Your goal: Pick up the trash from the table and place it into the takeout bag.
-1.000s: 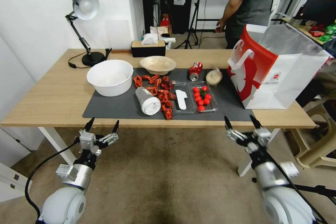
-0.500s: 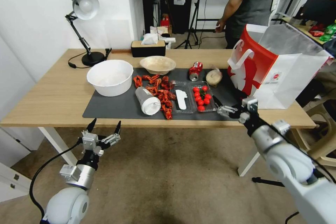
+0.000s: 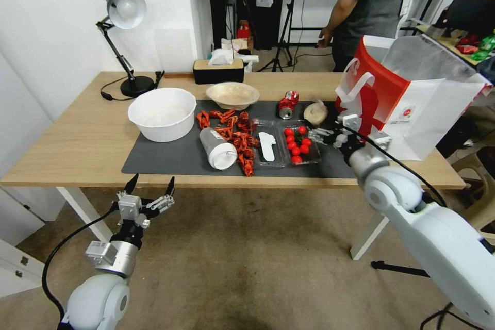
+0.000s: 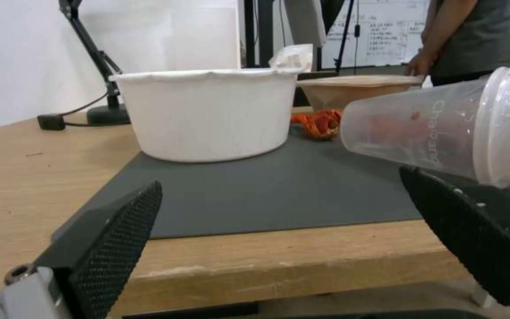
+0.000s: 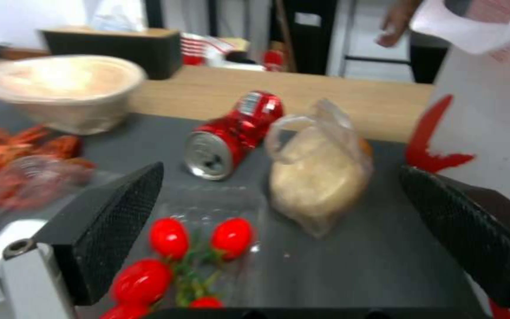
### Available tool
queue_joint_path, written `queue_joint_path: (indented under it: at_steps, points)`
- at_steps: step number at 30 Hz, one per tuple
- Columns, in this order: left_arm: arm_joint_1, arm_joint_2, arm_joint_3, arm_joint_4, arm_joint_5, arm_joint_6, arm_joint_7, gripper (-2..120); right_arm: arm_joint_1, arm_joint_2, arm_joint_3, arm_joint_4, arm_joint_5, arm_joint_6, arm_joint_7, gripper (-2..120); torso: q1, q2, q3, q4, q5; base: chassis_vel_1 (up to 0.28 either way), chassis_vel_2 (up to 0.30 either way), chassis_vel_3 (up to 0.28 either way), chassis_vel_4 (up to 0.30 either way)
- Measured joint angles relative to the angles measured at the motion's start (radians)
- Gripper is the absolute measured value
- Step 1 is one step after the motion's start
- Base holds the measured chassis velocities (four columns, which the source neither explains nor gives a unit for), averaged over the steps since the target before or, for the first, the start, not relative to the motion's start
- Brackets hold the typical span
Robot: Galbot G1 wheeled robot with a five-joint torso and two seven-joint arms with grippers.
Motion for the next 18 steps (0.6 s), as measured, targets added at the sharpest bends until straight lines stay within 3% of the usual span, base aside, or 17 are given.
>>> queue_joint_path:
  at_steps: [9, 18]
  points:
    - [0.02, 0.0, -0.001, -0.007, 0.0, -0.002, 0.003, 100, 0.18, 0.078, -0.118, -0.098, 0.084, -0.102, 0.245, 100, 0.0, 0.0, 0.0, 0.0002, 0.0, 0.0, 0.0, 0.0, 0.0]
    - [0.023, -0.013, -0.002, -0.004, 0.002, -0.011, 0.003, 100, 0.295, 0.161, -0.197, -0.214, 0.131, -0.145, 0.42, 100, 0.0, 0.0, 0.0, -0.0001, 0.0, 0.0, 0.0, 0.0, 0.0]
